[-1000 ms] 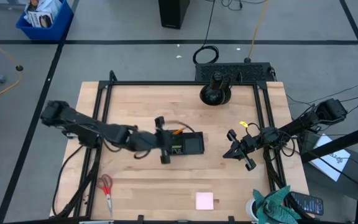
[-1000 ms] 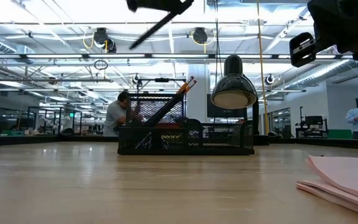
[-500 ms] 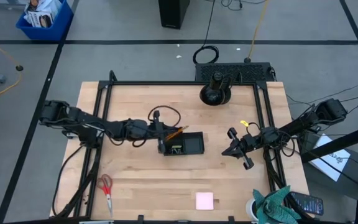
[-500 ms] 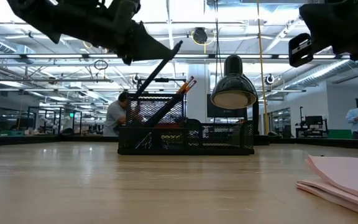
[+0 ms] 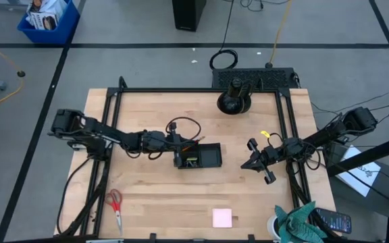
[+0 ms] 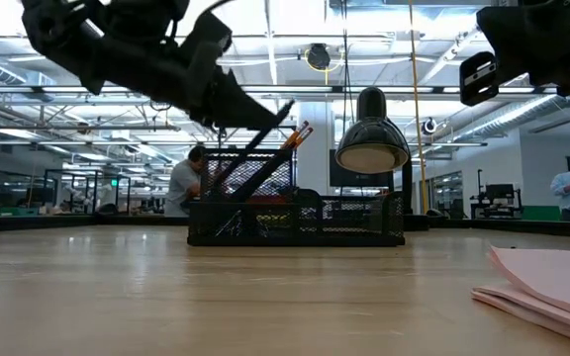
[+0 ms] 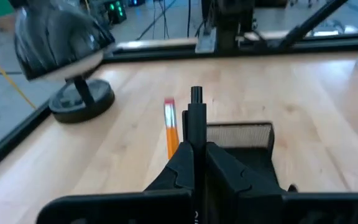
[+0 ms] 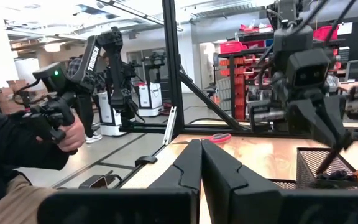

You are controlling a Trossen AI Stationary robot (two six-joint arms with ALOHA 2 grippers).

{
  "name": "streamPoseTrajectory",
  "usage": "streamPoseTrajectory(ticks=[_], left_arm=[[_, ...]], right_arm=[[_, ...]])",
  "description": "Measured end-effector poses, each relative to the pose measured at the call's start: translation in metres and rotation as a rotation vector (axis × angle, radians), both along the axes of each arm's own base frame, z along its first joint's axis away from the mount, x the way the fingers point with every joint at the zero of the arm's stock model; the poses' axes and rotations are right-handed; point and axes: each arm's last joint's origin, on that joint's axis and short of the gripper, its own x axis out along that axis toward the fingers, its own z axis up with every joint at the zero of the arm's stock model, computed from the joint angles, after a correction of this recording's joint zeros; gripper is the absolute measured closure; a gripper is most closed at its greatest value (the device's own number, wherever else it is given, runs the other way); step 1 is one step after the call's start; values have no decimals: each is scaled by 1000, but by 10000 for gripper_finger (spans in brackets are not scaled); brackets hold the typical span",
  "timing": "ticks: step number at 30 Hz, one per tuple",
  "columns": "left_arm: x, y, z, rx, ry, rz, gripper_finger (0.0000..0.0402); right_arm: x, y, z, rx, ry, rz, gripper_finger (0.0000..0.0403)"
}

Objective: Pick and place office supplies into organizer
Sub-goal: Put the black pen into the black desk organizer

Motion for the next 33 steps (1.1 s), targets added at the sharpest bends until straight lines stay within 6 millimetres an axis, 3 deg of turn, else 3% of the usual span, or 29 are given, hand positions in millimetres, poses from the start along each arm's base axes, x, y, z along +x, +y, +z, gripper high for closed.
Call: streamPoseTrajectory(ticks=[9,18,27,33], left_arm=[[5,0,-20,-23,67,11,390],[5,2,-21,-19,76,14,394],[4,2,-22,-73,82,33,310],[4,2,-22,-73,85,35,280]], right_arm=[[0,0,0,-5,-1,0,399],[0,0,0,-7,-3,-1,399],[0,0,0,1,0,1,399],[0,0,0,1,0,1,399]])
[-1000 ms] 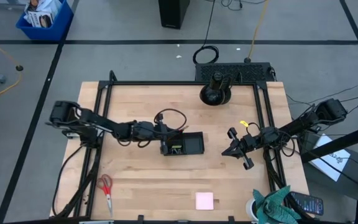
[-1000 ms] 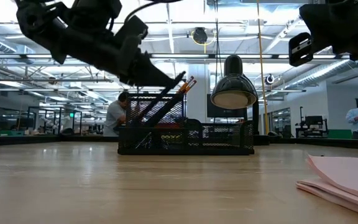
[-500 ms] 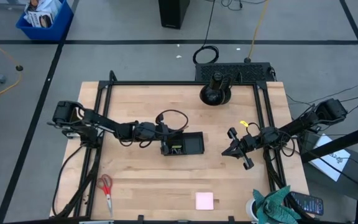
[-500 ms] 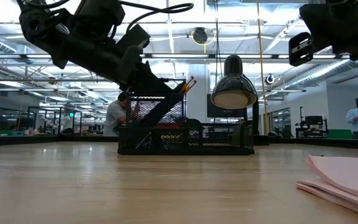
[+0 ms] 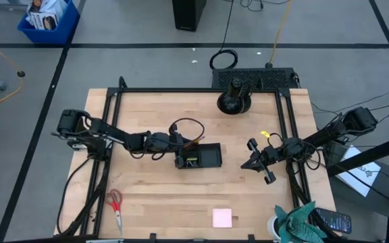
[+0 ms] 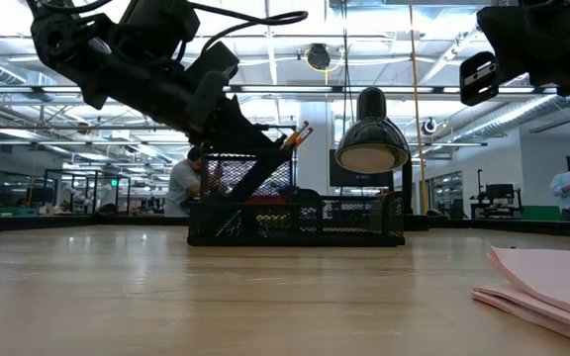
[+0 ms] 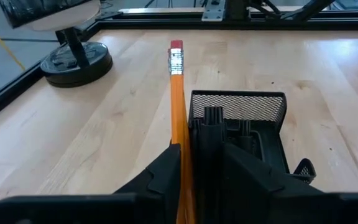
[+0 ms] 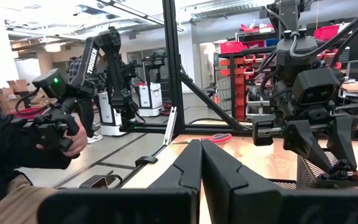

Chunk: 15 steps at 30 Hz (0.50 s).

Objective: Pick and place office supplies into organizer
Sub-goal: Put the black pen into the black desk organizer, then put the red scissors into the black desk organizer

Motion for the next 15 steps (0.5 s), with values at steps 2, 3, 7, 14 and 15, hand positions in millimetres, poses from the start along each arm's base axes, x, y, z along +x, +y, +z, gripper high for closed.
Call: streamPoseTrajectory(ticks=[2,3,7,14,15], left_arm=[[0,0,1,10,-4,-4,279],[0,0,1,15,-6,-6,279],[4,0,11,9,-31,-4,278],[5,-1,27,-9,63,23,257],[7,-1,30,-10,70,26,251]], right_arm=[[0,0,0,1,0,1,399],[0,0,0,1,0,1,399],[0,0,0,3,0,1,399],[0,0,1,5,-9,5,399],[0,0,0,3,-1,5,399]])
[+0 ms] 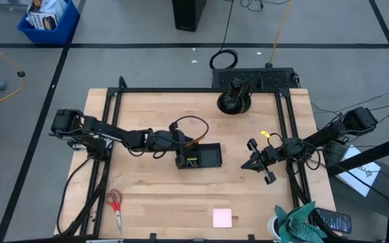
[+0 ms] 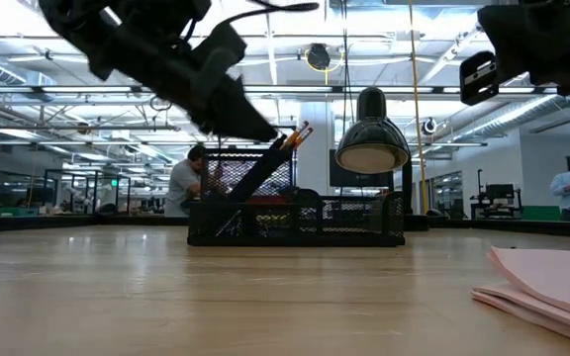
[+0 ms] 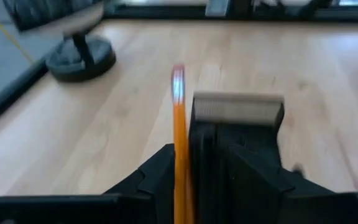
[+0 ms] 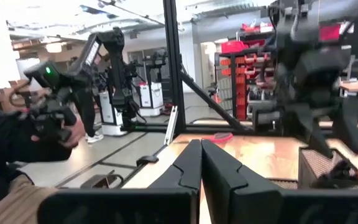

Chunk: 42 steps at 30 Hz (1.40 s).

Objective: Pick and place office supplies into organizer
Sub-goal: Put the red scissors into the black desk organizer

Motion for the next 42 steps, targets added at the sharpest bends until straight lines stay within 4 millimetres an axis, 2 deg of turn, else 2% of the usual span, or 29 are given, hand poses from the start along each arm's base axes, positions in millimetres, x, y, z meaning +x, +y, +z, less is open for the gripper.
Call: streamPoseTrajectory(ticks=[5,8,10,12,16,19,22,27,30,34,40,42], left_arm=[[3,-1,14,0,19,1,211],[6,-5,30,13,14,-12,184],[3,-9,36,23,73,-11,169],[5,-15,47,17,95,27,158],[-3,-32,68,-41,208,141,153],[-18,-55,77,-41,352,203,165],[-29,-80,90,-70,390,257,182],[-50,-113,110,-239,394,355,212],[-66,-130,114,-348,423,402,233],[-88,-150,109,-532,562,492,268],[-106,-193,82,-766,898,671,325],[-112,-209,72,-795,955,739,343]], right_arm=[[0,0,0,0,-1,0,399],[0,0,1,3,-9,1,398],[0,0,1,4,-14,1,399],[0,0,1,9,-11,4,399],[0,0,0,18,11,9,399],[0,0,-1,21,18,9,399],[0,0,-1,20,21,9,399],[0,1,-4,12,48,9,399],[1,1,-5,10,55,9,399],[1,1,-4,-18,43,3,399],[1,0,-4,-52,22,-7,399],[1,0,-4,-52,22,-7,399]])
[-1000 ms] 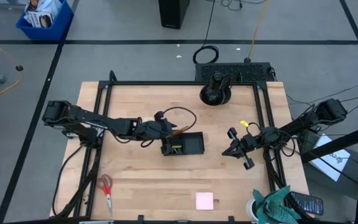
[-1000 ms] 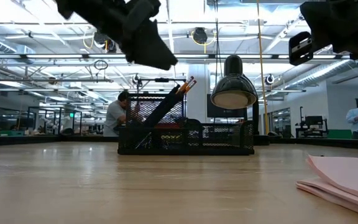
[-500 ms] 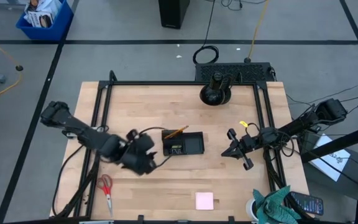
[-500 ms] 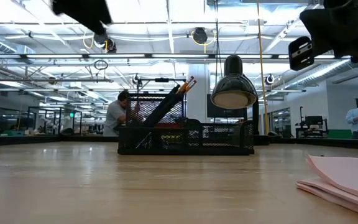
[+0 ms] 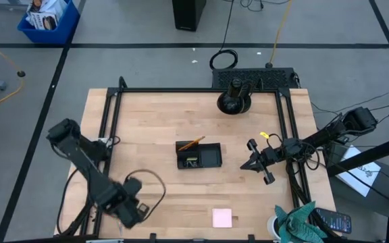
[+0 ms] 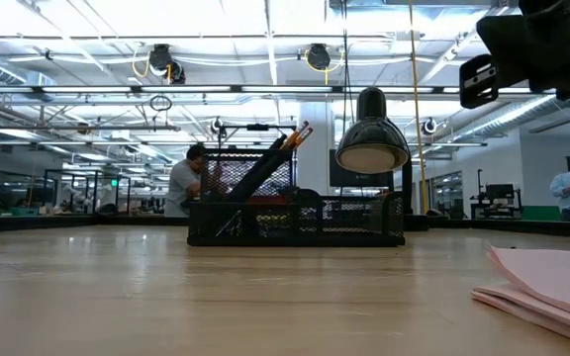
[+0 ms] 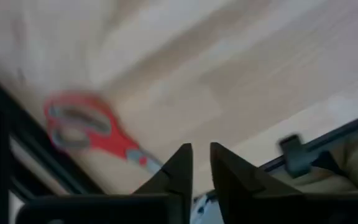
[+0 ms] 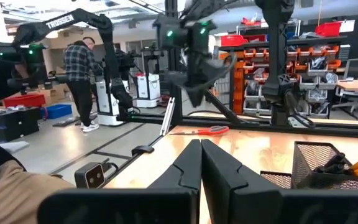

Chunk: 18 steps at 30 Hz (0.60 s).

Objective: Pick and place office supplies into organizer
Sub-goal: Put the red scissors into the black desk organizer

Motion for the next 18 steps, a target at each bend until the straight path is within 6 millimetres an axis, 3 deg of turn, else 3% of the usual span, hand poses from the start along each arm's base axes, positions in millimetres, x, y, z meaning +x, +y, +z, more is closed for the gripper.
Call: streamPoseTrajectory(ticks=[5,8,13,18], left_arm=[[-12,-35,-20,-24,14,110,387],[-18,-46,-32,37,5,222,397],[-9,-46,-57,137,69,251,383],[-7,-36,-66,217,205,317,390]], right_arm=[[0,0,-1,12,12,2,399],[0,0,-1,13,13,2,399],[0,0,-1,14,13,2,399],[0,0,-1,20,15,3,399]])
